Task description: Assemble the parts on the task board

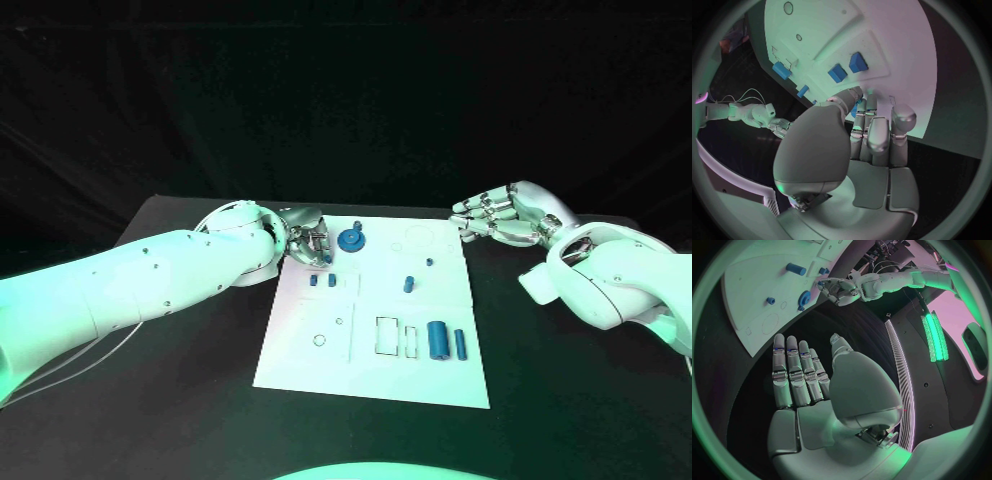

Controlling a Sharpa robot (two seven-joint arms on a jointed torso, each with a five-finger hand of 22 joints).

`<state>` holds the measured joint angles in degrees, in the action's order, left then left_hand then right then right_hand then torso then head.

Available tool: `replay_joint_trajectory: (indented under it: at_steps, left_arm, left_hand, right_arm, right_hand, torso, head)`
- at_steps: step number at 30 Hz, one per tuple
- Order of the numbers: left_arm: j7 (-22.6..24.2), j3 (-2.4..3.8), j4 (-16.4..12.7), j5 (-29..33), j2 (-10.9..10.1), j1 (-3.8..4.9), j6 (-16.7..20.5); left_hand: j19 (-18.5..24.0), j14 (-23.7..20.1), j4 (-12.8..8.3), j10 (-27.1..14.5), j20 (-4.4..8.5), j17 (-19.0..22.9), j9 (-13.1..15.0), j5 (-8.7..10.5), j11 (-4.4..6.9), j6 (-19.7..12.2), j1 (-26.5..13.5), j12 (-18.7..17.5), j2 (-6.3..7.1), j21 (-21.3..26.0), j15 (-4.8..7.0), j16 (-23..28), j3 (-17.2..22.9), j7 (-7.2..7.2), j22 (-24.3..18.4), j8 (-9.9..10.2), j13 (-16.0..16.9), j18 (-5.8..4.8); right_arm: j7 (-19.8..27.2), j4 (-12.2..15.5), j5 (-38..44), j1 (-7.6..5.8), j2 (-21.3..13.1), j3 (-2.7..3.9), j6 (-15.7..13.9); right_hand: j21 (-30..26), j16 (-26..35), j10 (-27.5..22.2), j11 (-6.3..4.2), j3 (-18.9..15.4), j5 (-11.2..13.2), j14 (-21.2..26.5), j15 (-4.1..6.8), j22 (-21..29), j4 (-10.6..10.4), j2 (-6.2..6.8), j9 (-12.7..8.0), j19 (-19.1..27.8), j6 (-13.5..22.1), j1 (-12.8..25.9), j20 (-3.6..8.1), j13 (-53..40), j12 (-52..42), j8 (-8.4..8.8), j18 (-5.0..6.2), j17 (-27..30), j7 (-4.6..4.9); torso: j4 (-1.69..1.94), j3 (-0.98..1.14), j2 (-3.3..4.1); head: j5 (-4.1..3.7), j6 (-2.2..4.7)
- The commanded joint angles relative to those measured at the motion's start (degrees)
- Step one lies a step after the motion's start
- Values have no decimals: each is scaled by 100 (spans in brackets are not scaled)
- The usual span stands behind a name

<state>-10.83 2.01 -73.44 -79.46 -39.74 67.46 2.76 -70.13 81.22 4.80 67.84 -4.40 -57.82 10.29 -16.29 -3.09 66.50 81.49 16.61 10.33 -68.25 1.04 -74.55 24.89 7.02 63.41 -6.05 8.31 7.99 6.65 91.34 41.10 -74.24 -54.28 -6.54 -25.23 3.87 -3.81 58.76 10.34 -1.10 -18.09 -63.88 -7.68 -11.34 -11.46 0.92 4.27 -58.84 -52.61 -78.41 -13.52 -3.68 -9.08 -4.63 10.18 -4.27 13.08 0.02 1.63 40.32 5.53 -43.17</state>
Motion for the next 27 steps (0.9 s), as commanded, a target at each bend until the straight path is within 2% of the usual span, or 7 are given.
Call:
replay_joint_trajectory:
  at_steps: [1, 27]
  left_arm:
    - [18, 0, -17, -6, 14, -2, -37]
    - [-122, -1, 18, 26, 45, -1, -275]
  left_hand:
    - [-21, 28, -16, 38, -27, -5, 4, 1, 11, 2, -12, -29, -52, 6, -1, -17, -16, -21, 5, -8, 9, -106]
    - [52, -30, -18, -24, -42, 112, -18, 2, -39, -91, -41, -111, -21, 119, -38, 37, -73, 36, -109, 68, -1, -84]
  right_arm:
    - [51, 2, -3, 3, 5, 2, 40]
    - [47, 10, -17, 3, 5, 2, 46]
  right_hand:
    - [1, 20, -35, 3, 2, -19, 24, -5, 5, 31, -24, 7, -8, 25, 3, -30, 6, 7, 1, 38, 5, 78]
    - [1, 20, -35, 3, 2, -19, 24, -5, 5, 31, -24, 7, -8, 25, 3, -30, 6, 7, 1, 38, 5, 78]
  torso:
    - [3, 1, 1]
    - [1, -1, -1]
  head:
    - [1, -3]
    - [0, -16]
